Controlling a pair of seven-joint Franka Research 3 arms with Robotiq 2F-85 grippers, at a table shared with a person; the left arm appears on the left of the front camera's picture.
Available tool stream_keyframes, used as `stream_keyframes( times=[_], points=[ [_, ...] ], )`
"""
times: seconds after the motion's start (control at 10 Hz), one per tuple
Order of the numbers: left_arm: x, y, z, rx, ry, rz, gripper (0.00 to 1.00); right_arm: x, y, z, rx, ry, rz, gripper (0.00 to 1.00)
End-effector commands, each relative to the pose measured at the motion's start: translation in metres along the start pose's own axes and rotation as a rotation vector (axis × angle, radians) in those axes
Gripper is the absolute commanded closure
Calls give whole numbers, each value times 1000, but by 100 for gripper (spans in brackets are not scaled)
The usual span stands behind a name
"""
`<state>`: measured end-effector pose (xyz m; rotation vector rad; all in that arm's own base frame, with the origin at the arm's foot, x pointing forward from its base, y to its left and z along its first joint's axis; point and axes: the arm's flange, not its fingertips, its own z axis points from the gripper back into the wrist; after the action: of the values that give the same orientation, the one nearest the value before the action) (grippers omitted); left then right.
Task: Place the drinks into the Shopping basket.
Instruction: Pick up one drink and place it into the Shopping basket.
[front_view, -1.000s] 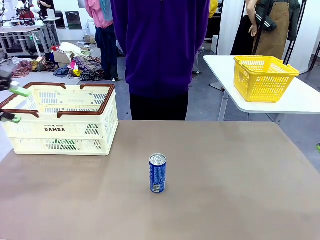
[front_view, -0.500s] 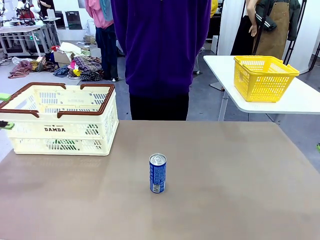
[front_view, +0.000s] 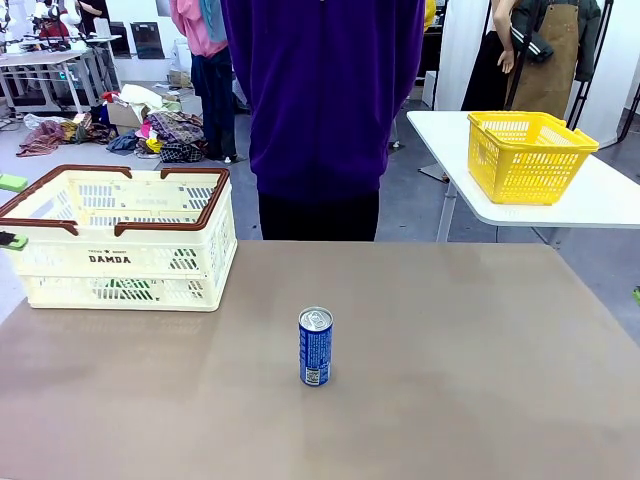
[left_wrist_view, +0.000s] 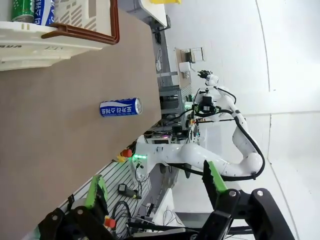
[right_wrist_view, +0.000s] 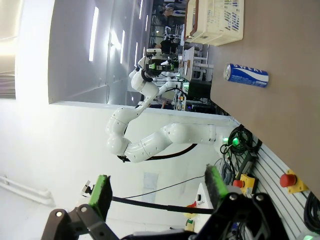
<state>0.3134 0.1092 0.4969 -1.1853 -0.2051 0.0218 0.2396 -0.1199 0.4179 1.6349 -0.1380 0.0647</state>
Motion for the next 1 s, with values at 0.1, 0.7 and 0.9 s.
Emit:
stream_keyframes(
  times=[0.1,0.7,0.9],
  points=[
    [-2,2,-2,-17,-12,5,0,2,3,0,15,-5,15,0],
    [-2,2,-2,-17,-12,5,0,2,3,0,15,-5,15,0],
    [4,-40,-32,127,-23,110,0,2,3,0,15,-5,15,0]
  ],
)
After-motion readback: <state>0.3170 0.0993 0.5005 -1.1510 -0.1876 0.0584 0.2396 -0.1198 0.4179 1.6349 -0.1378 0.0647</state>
